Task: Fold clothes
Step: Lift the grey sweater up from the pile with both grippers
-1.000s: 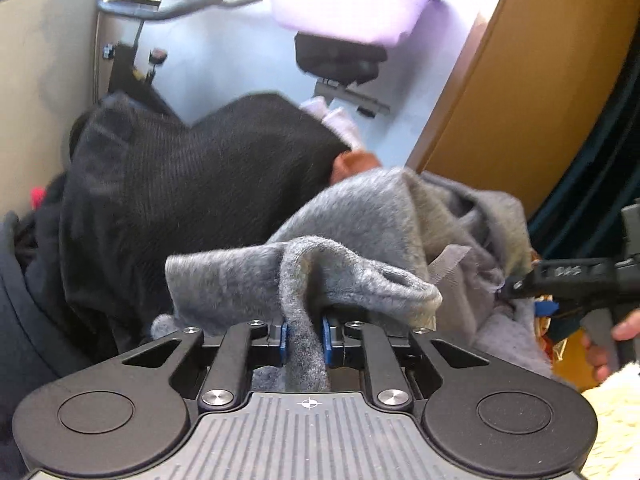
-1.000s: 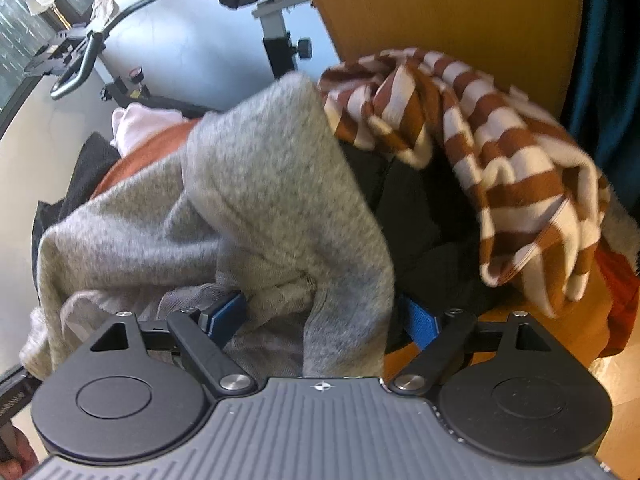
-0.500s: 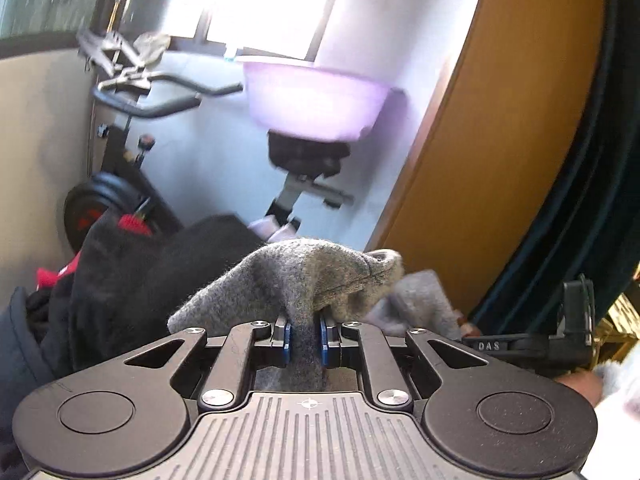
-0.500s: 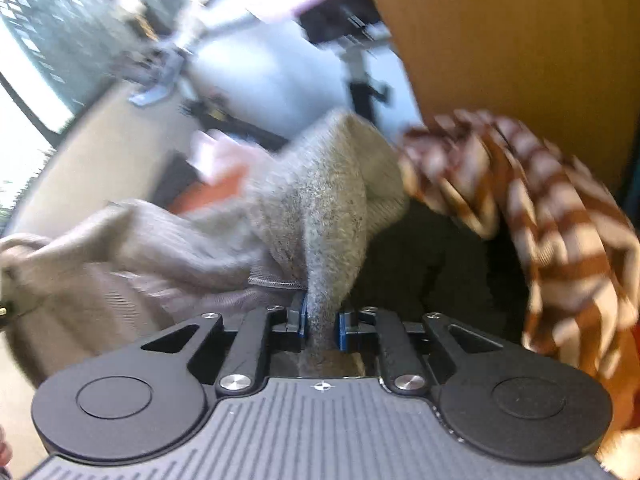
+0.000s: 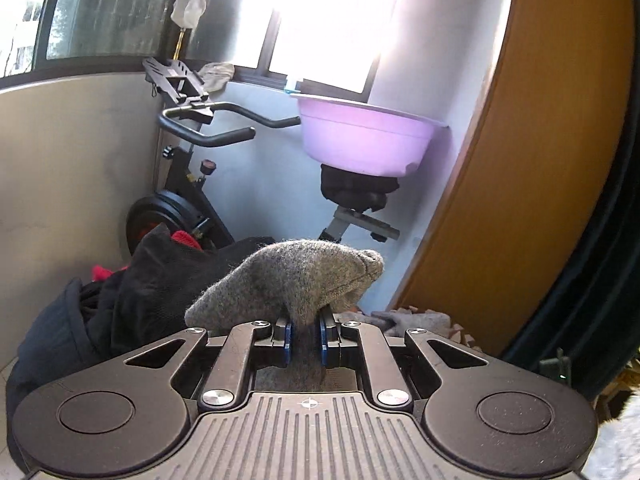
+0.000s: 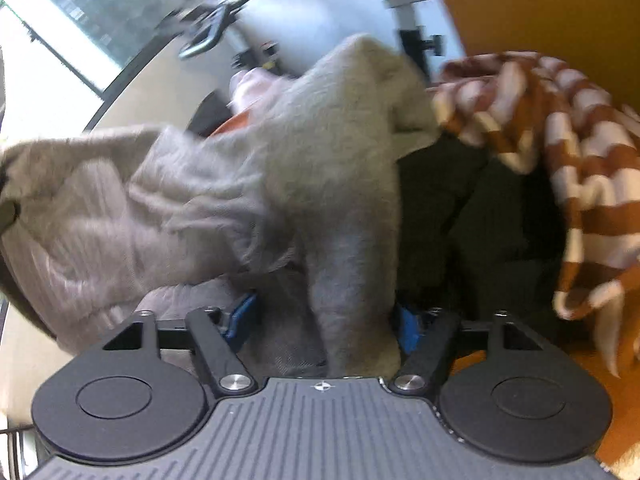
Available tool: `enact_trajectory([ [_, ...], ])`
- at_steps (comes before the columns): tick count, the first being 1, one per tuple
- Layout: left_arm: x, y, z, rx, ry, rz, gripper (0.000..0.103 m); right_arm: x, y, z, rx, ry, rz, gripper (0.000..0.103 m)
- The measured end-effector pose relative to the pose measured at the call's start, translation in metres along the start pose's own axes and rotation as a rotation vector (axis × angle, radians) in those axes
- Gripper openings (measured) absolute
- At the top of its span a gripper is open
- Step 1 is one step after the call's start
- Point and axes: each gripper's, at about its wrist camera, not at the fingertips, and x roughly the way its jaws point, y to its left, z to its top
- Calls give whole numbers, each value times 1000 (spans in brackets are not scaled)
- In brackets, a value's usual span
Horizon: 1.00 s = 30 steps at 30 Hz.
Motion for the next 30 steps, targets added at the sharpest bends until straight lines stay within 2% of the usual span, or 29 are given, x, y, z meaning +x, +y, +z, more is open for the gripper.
enact_trajectory([
  [2,-14,-7,1,10,-25,-8,11,-6,13,3,-78,-7,-19,15],
  [3,-20,-10,2,12,-37,-16,11,-13,17,7,-92,-30,-15,13],
  [7,-42,-20,17,39,-94,-64,11,-63,22,19,-49,-197,43,10],
  [12,-76,-30,28,143,-176,-179,11,-130,25,21,8,-411,15,10],
  [15,-91,-23,18,159,-152,-207,11,-151,29,9,55,-469,-31,10],
  [17,-93,-14,6,164,-115,-250,11,-153,34,-2,79,-469,-66,10],
  [19,-85,-6,-1,215,-68,-286,11,-149,42,-12,88,-451,-116,10],
  [22,-62,4,3,263,-11,-287,11,-145,56,-25,83,-413,-197,10],
  [25,-47,19,4,214,9,-286,11,-135,64,-36,92,-387,-218,10],
  [30,-23,39,-7,133,61,-216,11,-106,57,-53,59,-286,-206,10],
])
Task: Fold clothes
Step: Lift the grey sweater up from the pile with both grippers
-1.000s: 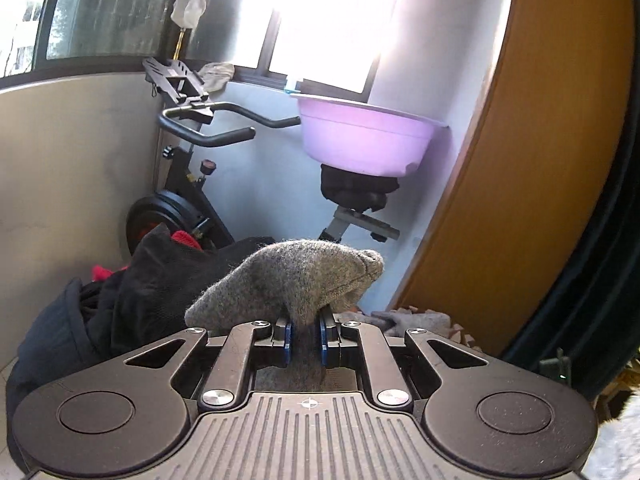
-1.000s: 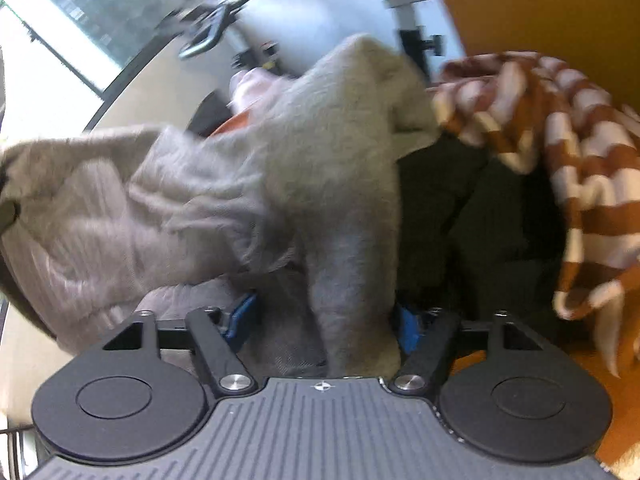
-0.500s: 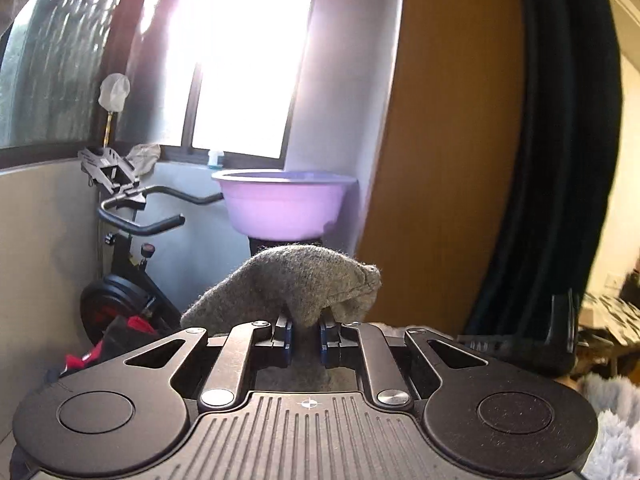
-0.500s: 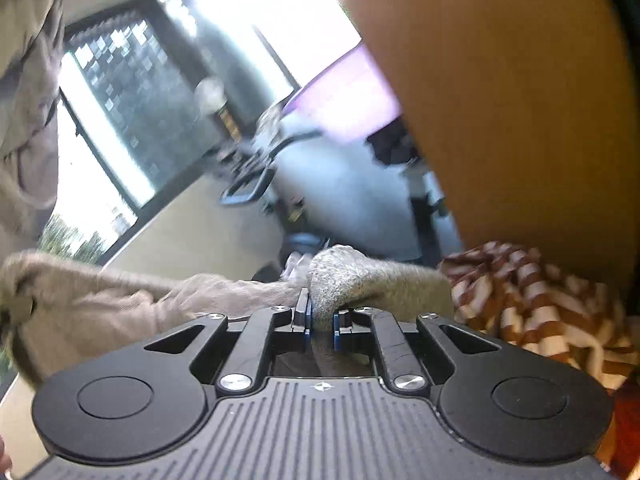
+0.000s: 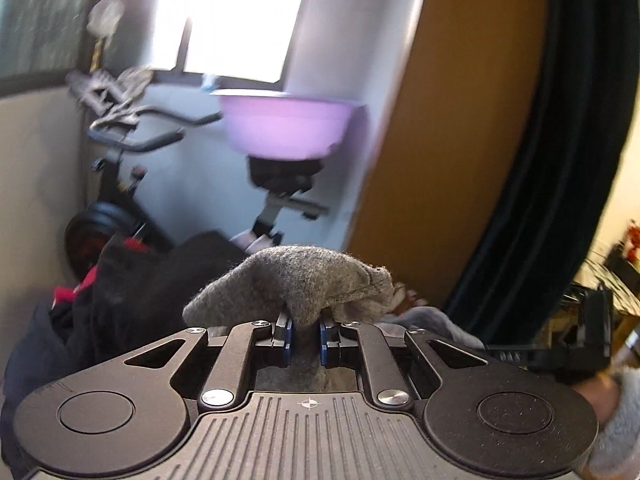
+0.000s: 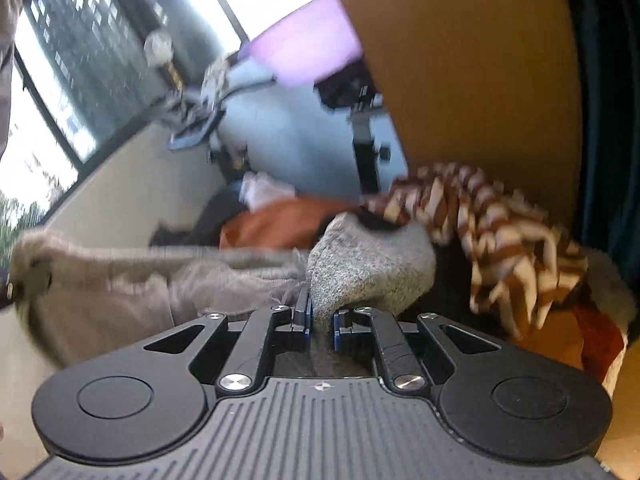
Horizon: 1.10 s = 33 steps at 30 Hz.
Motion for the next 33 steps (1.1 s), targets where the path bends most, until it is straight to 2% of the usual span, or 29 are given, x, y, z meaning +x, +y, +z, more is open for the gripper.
enact_trajectory([
  [4,9,3,-10,-29,31,35,11,27,-15,-2,-1,81,24,10],
  [6,20,-3,-13,-20,46,65,11,37,-19,-2,-17,106,35,10],
  [9,33,-5,-14,-58,66,91,11,47,-25,-5,-44,137,60,10],
  [14,44,-4,-11,-94,96,128,11,73,-40,-10,-14,227,88,10],
  [21,55,-20,-3,-109,117,174,11,90,-53,-8,56,264,148,11],
  [26,55,-37,-1,-92,121,211,11,94,-55,-5,37,309,205,15],
  [33,43,-45,7,-125,73,212,11,79,-60,-5,28,267,211,11],
])
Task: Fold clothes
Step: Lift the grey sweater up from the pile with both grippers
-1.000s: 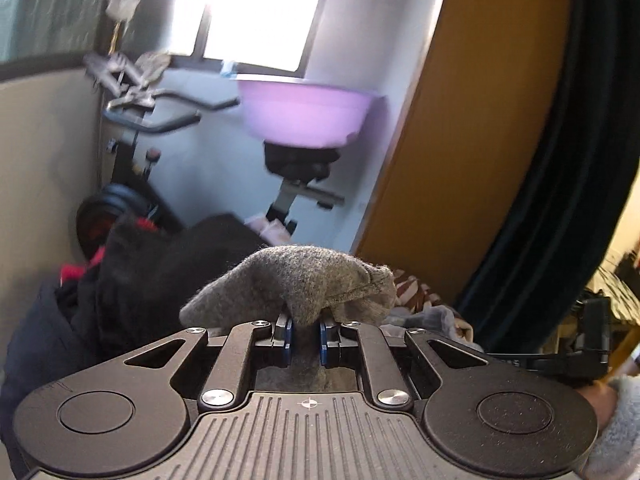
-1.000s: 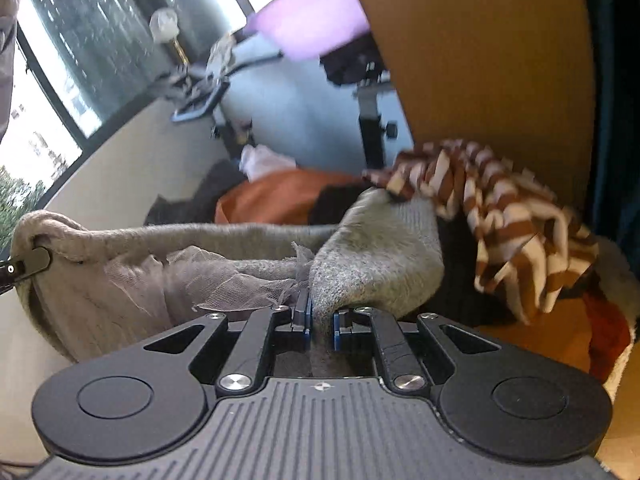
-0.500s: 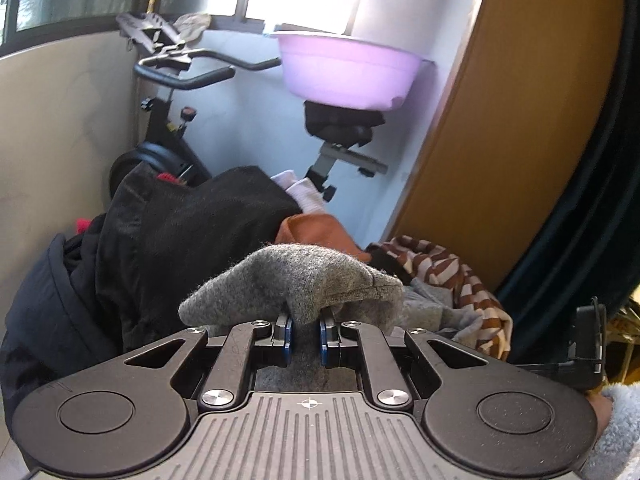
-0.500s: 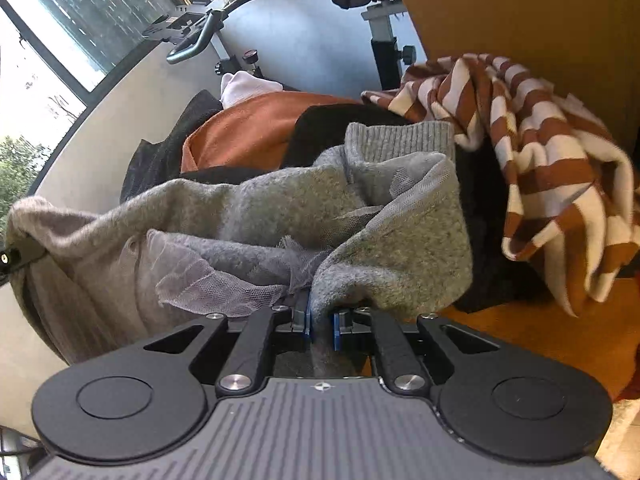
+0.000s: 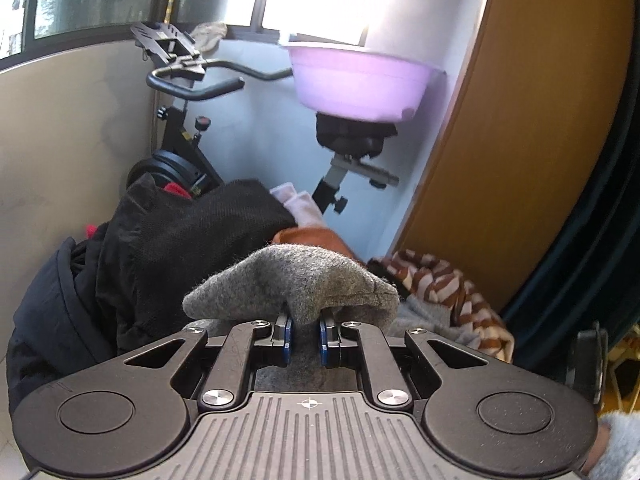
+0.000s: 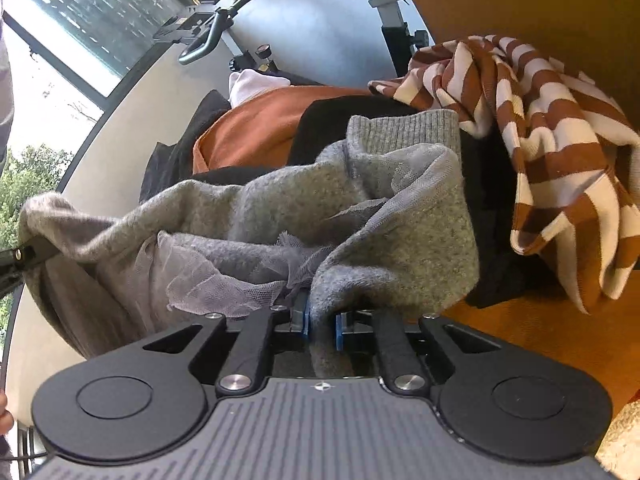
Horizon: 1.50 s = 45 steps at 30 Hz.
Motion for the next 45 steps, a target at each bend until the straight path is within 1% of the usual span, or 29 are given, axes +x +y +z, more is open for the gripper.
enact_trajectory([
  [3,-16,-8,6,2,-43,-22,11,-14,6,1,-50,-47,29,11],
  [6,-32,-21,17,30,-87,-58,10,-33,6,6,-39,-110,63,10],
  [8,-42,-31,26,54,-125,-89,10,-48,4,10,-19,-157,66,10],
  [12,-55,-54,37,111,-212,-147,10,-88,-1,20,11,-289,56,10],
  [13,-55,-60,38,125,-221,-161,10,-99,-3,22,22,-325,53,10],
  [16,-51,-78,38,146,-205,-202,10,-135,-9,23,44,-452,15,10],
  [18,-51,-88,35,162,-192,-238,10,-156,-12,17,60,-515,-18,10],
  [21,-52,-95,23,160,-187,-308,10,-183,-18,-1,102,-597,-68,10],
  [23,-51,-98,5,158,-176,-329,10,-194,-22,-17,109,-626,-99,10],
  [25,-55,-99,-20,139,-156,-328,10,-200,-24,-33,113,-630,-137,10],
  [27,-66,-92,-47,92,-141,-332,10,-198,-24,-44,124,-578,-160,10],
  [29,-79,-83,-73,47,-111,-315,10,-195,-22,-51,115,-517,-171,10],
  [32,-99,-69,-98,16,-74,-238,10,-188,-10,-55,46,-435,-165,10],
  [34,-112,-57,-109,-38,-75,-195,10,-185,0,-53,25,-403,-148,10],
  [37,-130,-36,-111,-144,-111,-146,10,-181,23,-40,-32,-397,-113,9],
  [41,-148,-19,-99,-169,-153,-74,10,-179,59,-16,-134,-398,-77,9],
  [45,-150,-6,-78,-218,-203,-46,10,-168,100,13,-220,-407,-74,9],
])
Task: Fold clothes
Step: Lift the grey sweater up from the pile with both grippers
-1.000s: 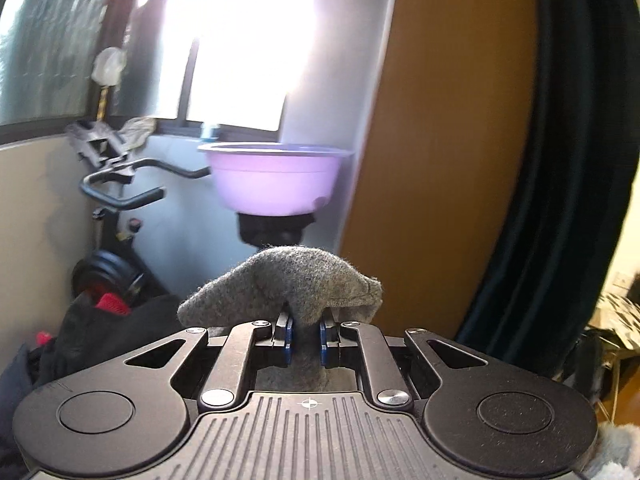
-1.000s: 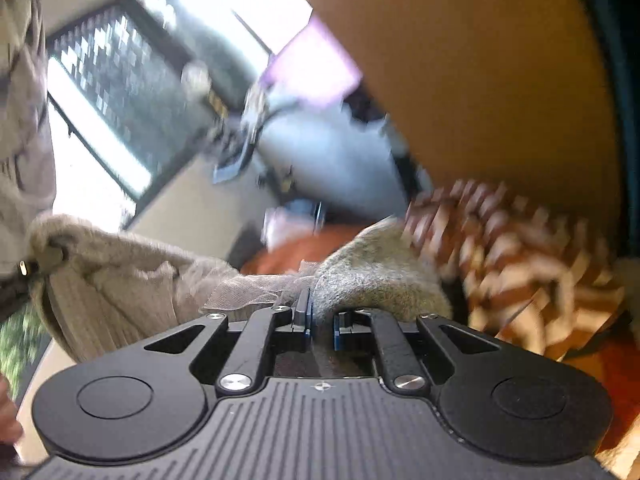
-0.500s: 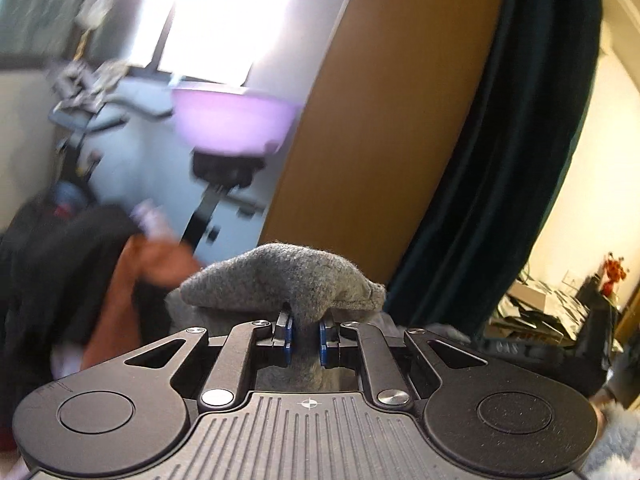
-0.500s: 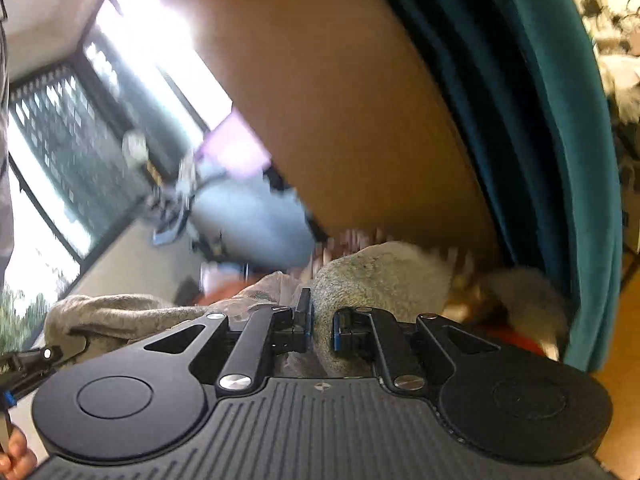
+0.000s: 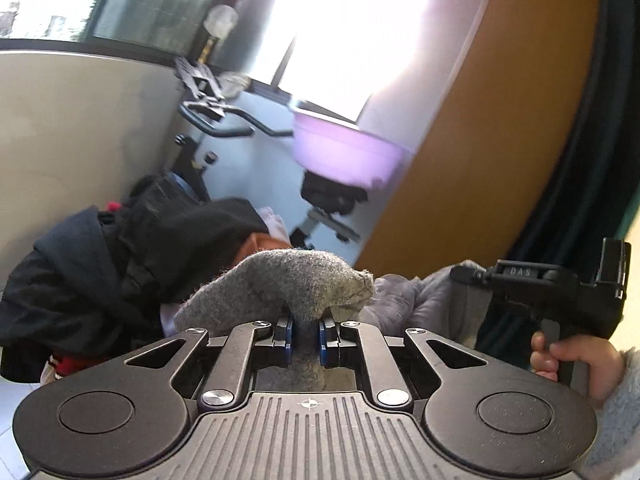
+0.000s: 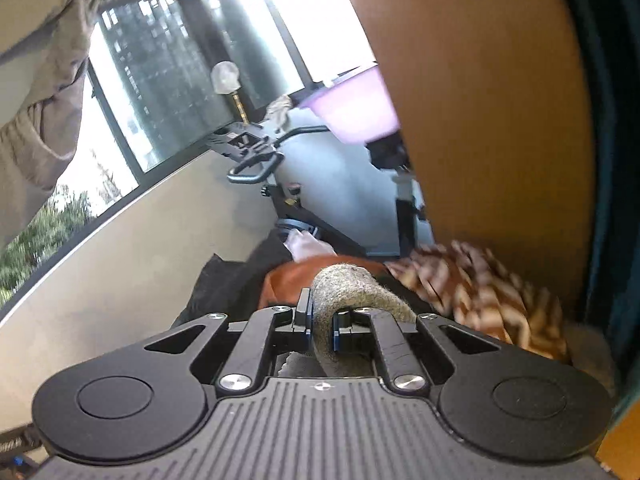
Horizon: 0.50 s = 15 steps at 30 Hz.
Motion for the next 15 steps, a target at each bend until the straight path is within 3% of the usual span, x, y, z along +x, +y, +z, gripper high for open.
enact_trajectory([
  [4,17,2,35,1,-78,23,11,21,32,37,-61,-76,64,9],
  [7,42,-5,58,65,-111,13,12,48,37,61,-54,-117,86,9],
  [11,107,-14,72,109,-14,42,12,95,20,79,-19,-112,46,10],
  [15,180,-1,69,50,123,132,12,167,-12,68,-7,51,-21,10],
])
